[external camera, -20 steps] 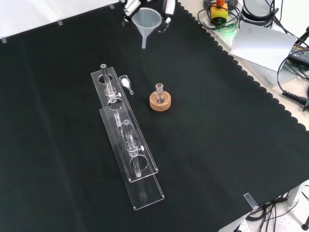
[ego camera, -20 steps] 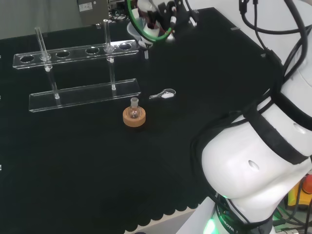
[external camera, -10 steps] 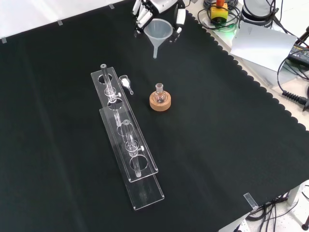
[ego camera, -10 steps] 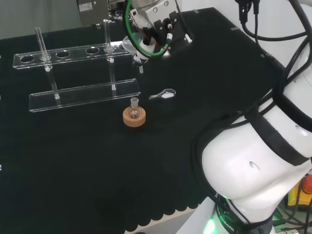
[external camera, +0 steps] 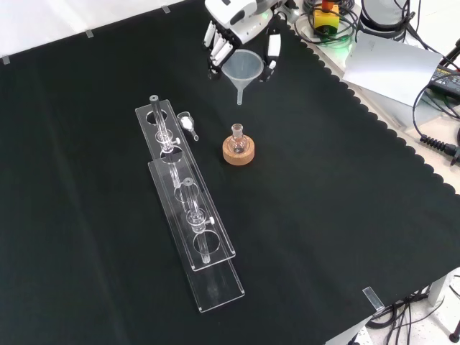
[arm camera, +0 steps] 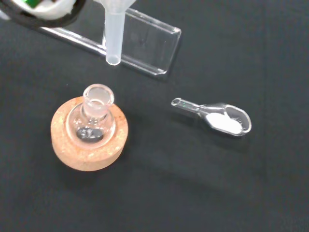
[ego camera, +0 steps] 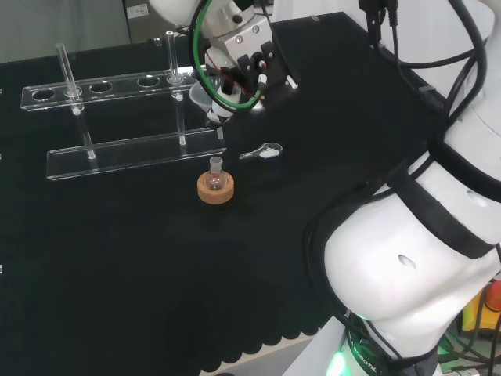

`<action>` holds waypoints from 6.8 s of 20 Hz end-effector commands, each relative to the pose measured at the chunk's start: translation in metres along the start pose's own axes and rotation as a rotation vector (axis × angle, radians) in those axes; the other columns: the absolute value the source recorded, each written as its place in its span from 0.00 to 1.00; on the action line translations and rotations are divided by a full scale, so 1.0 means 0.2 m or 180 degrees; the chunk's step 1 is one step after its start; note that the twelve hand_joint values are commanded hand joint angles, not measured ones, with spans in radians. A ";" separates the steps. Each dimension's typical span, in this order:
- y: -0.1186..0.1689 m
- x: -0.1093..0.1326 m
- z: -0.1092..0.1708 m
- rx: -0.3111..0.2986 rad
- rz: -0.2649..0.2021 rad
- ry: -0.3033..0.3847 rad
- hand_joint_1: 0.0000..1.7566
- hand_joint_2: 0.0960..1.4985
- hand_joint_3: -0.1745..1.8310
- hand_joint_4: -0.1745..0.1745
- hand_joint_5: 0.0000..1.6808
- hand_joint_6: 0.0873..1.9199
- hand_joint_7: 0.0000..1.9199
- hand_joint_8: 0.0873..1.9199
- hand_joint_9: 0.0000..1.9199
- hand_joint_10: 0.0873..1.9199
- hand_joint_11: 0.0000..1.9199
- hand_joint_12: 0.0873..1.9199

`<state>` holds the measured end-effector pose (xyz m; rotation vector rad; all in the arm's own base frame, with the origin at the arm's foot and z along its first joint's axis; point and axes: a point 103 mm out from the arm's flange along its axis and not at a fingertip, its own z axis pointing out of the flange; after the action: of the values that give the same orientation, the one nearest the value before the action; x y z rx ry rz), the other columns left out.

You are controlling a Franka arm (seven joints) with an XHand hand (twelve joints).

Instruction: Place the funnel on the round-bottom flask.

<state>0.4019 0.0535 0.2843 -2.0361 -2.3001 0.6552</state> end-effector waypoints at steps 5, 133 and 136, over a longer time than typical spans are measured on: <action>0.04 0.08 0.07 0.0062 -0.0056 -0.0032 0.48 0.43 0.38 0.22 0.32 0.38 0.41 0.46 0.61 0.25 0.45 0.52; 0.25 0.10 0.34 0.0192 -0.0278 0.0135 0.48 0.43 0.40 0.21 0.27 0.32 0.38 0.46 0.57 0.25 0.44 0.54; 0.25 0.11 0.34 0.0198 -0.0280 0.0127 0.48 0.43 0.40 0.21 0.27 0.32 0.37 0.46 0.57 0.25 0.44 0.54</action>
<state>0.4273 0.0558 0.2013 -1.8940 -2.3006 0.6628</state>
